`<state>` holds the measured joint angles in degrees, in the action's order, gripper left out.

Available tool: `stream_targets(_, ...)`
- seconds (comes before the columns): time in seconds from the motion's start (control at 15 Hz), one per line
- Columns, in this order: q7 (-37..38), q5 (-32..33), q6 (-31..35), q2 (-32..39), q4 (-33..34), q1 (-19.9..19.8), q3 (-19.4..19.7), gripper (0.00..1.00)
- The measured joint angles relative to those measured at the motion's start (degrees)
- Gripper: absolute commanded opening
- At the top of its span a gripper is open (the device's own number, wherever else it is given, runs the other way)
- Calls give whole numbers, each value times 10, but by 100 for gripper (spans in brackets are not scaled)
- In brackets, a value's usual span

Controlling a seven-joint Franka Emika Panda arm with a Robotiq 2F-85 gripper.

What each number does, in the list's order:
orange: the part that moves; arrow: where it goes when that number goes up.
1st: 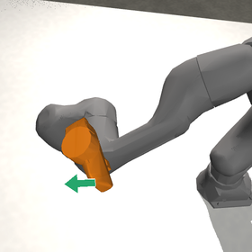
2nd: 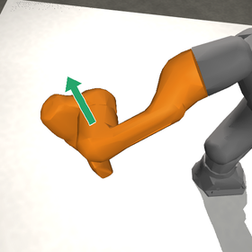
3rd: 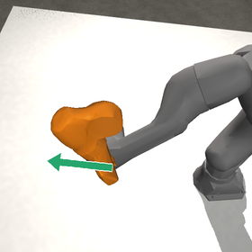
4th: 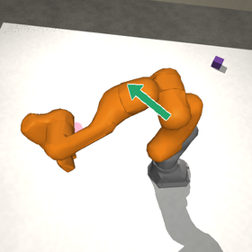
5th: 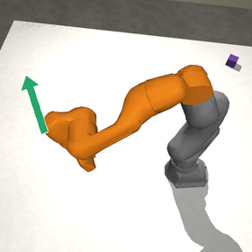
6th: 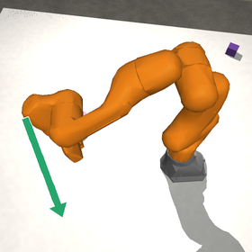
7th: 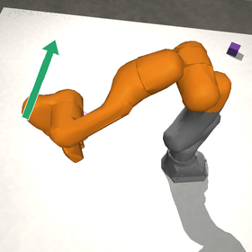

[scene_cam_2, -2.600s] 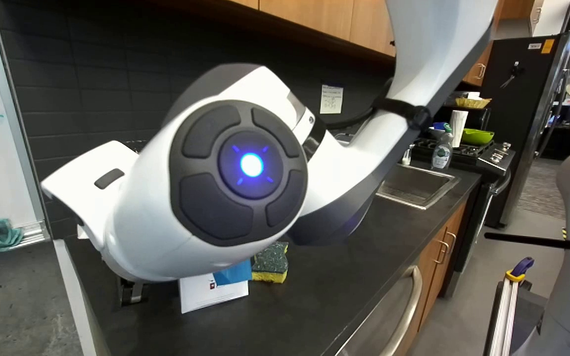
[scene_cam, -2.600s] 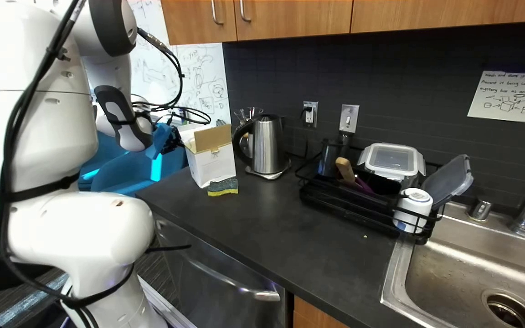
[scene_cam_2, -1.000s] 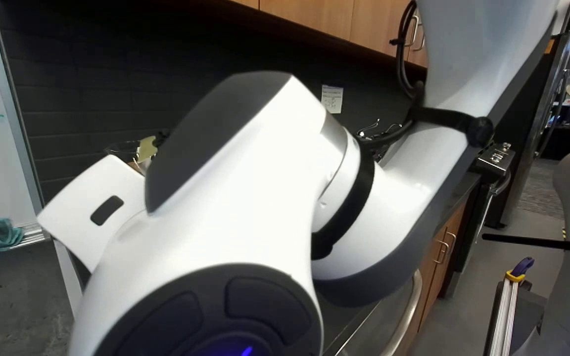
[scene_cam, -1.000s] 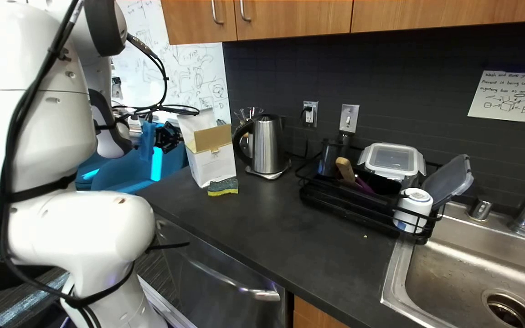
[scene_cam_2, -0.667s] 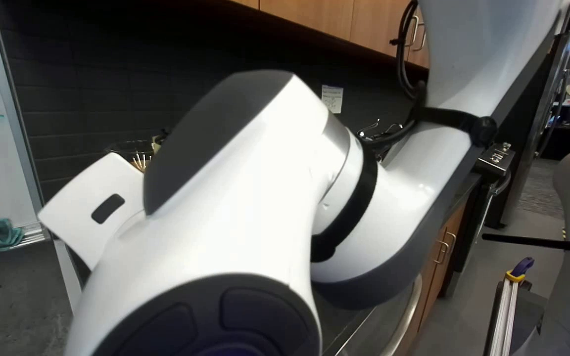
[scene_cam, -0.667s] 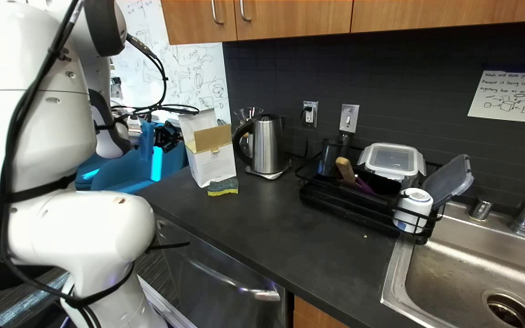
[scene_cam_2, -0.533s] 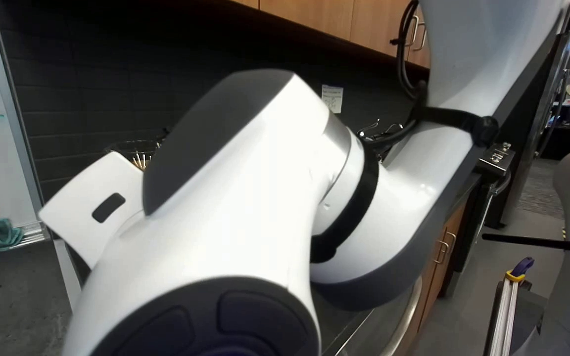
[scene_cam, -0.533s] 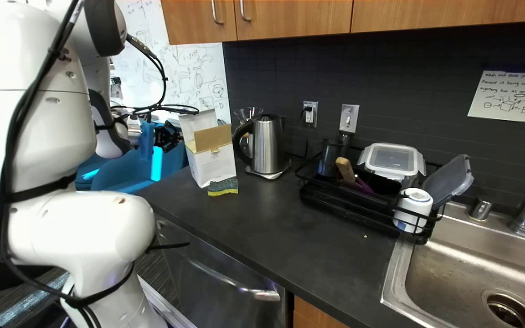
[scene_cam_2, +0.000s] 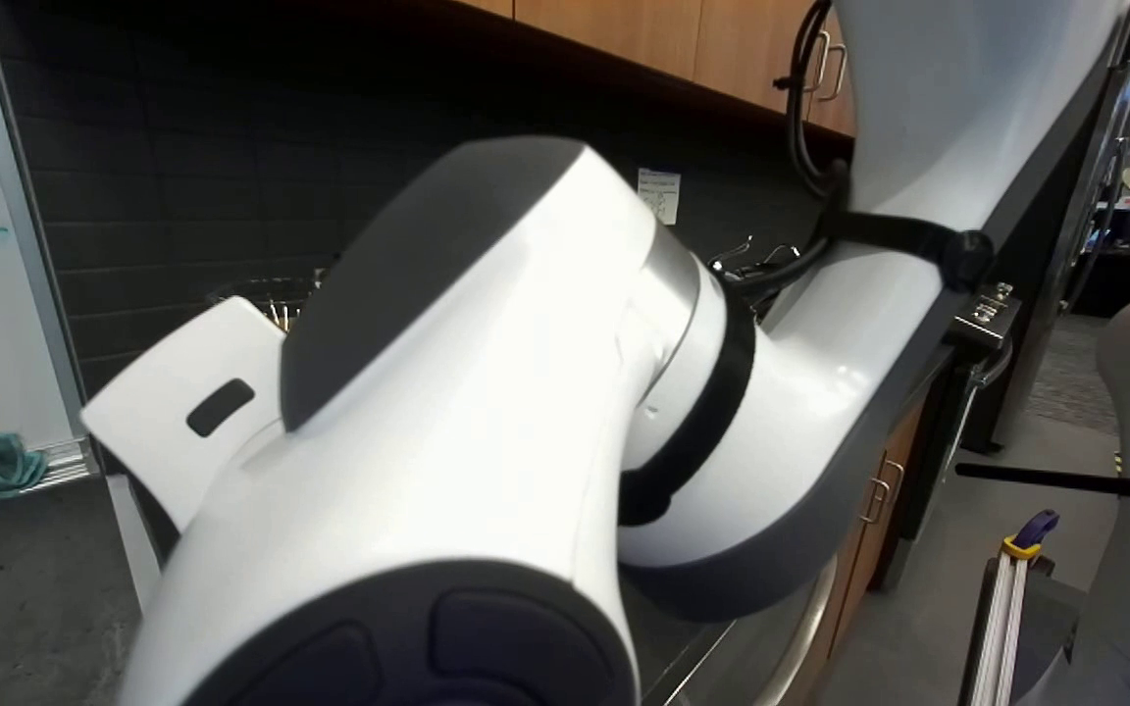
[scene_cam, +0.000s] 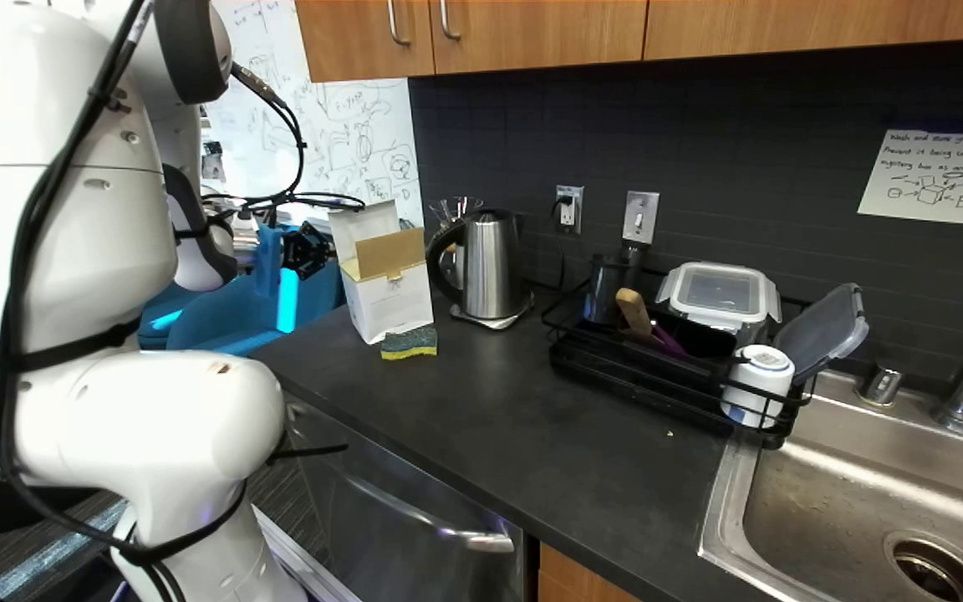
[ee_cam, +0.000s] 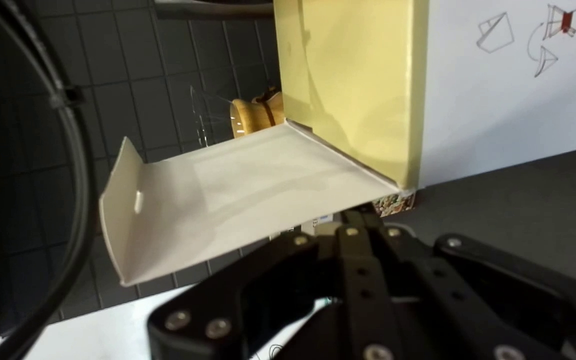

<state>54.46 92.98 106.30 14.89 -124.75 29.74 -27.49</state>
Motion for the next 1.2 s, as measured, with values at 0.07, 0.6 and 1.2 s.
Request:
stream_targets(0.07,3,0,0,0,0,0,0,0)
stream_targets(0.6,21,4,-5,0,0,0,0,0)
stream_targets(1.2,34,32,-6,0,0,0,0,0)
